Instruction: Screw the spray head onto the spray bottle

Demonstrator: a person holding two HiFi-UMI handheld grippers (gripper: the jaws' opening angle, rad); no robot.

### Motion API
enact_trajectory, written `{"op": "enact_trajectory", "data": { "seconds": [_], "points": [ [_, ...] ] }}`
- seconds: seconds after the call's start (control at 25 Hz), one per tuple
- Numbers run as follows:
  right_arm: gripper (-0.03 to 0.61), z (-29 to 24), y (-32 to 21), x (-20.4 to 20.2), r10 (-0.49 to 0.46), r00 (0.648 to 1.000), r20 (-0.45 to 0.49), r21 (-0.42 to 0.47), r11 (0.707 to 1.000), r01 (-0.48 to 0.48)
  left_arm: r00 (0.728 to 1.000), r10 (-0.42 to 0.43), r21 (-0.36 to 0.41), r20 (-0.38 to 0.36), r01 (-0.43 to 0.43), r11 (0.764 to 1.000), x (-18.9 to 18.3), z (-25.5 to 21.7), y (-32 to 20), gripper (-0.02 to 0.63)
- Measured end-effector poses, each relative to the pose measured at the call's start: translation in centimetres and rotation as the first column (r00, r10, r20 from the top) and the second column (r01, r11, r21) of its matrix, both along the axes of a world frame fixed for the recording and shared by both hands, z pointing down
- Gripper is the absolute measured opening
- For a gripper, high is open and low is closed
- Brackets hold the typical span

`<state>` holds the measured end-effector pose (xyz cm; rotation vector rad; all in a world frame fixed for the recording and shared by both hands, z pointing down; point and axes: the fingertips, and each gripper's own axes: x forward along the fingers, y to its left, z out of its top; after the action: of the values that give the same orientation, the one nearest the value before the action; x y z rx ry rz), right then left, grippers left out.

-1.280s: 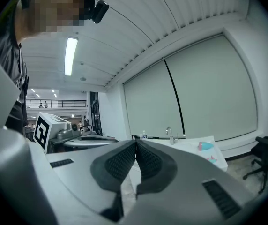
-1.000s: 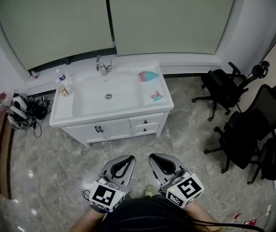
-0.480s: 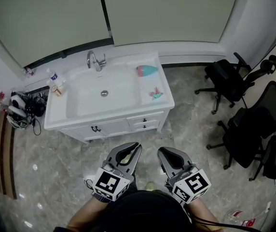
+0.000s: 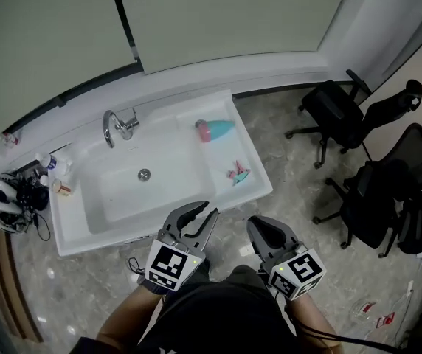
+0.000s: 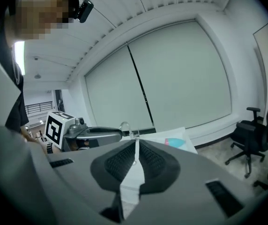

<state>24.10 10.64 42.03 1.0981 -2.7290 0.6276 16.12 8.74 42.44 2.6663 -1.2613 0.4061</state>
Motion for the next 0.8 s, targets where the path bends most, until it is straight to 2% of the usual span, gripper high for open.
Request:
{"op": "enact_trajectory", "data": {
  "seconds": [0.12,0.24,0.36,0.48,0.56,0.6,0.72,0.8],
  "points": [
    [0.002,1.4,-4.2,-1.0,0.049,0.999,-0.005,-0.052,0.997,-0.049,0.997,0.058,-0.016,0.048,-0.057,0.998,-0.8,1.5,-5.4,0.084],
    [0.013,3.7,-7.8,-0.9,0.058,0.998,-0.028,-0.115,0.991,-0.061,0.992,0.088,-0.050,0.089,-0.083,0.995,-0.7,3.7,-9.7,0.095],
    [0.015,6.2,-11.4,-0.2,0.052,0.998,-0.040,-0.163,0.985,-0.057,0.978,0.097,-0.086,0.185,-0.082,0.993,-0.7,7.3,-14.5,0.113],
    [0.015,7.9,-14.4,0.8,0.020,0.998,-0.064,-0.178,0.983,-0.031,0.949,0.079,-0.111,0.304,-0.048,0.993,-1.0,10.5,-19.6,0.138],
    [0.015,9.3,-15.6,1.3,-0.001,0.998,-0.066,-0.210,0.978,-0.013,0.910,0.080,-0.132,0.407,-0.028,0.991,-1.7,13.1,-22.6,0.153],
    [0.015,10.3,-16.2,1.5,-0.011,0.998,-0.067,-0.235,0.972,-0.005,0.880,0.092,-0.150,0.466,-0.024,0.988,-2.1,14.6,-24.2,0.167],
    [0.029,13.4,-18.1,1.9,-0.034,0.998,-0.061,-0.323,0.946,0.013,0.759,0.172,-0.225,0.628,-0.034,0.974,-2.9,19.6,-29.0,0.233],
    [0.029,14.9,-19.0,2.2,-0.033,0.998,-0.052,-0.370,0.929,0.011,0.678,0.235,-0.273,0.697,-0.053,0.961,-3.2,22.4,-31.4,0.256]
  ]
}}
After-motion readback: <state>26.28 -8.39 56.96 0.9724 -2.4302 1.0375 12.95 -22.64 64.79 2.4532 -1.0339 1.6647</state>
